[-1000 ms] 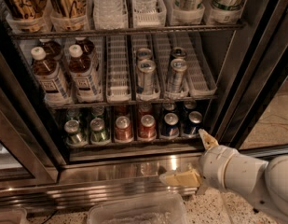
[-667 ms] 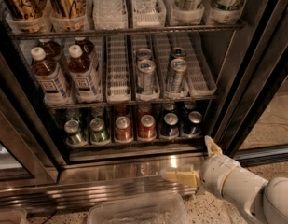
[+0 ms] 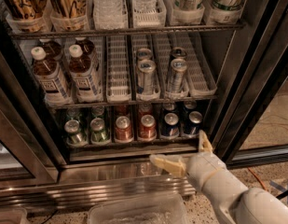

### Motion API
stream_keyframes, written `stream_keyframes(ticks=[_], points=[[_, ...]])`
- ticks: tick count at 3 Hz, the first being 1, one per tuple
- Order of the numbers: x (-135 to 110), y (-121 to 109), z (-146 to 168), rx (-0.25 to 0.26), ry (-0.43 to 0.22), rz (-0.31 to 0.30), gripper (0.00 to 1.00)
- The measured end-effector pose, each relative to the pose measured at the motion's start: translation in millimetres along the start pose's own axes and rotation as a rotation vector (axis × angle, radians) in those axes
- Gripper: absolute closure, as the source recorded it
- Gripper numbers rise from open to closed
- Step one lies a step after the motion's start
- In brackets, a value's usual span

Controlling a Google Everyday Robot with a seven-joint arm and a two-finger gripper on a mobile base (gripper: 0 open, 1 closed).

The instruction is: Pick pepsi can from bottom shelf of fridge

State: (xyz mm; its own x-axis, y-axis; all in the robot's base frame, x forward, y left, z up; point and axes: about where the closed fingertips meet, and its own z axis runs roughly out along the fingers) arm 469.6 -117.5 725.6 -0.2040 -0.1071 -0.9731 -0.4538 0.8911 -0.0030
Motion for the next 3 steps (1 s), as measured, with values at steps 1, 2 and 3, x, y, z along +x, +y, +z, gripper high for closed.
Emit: stream_keyframes(ticks=[1, 2, 3], points=[[-15.7, 2.4, 10.0, 0.025, -0.045, 0.038, 0.00], [-15.3, 2.0, 9.8, 0.026, -0.044, 0.038, 0.00], [-11.5, 0.7, 17.3, 0.054, -0.066, 0.010, 0.00]])
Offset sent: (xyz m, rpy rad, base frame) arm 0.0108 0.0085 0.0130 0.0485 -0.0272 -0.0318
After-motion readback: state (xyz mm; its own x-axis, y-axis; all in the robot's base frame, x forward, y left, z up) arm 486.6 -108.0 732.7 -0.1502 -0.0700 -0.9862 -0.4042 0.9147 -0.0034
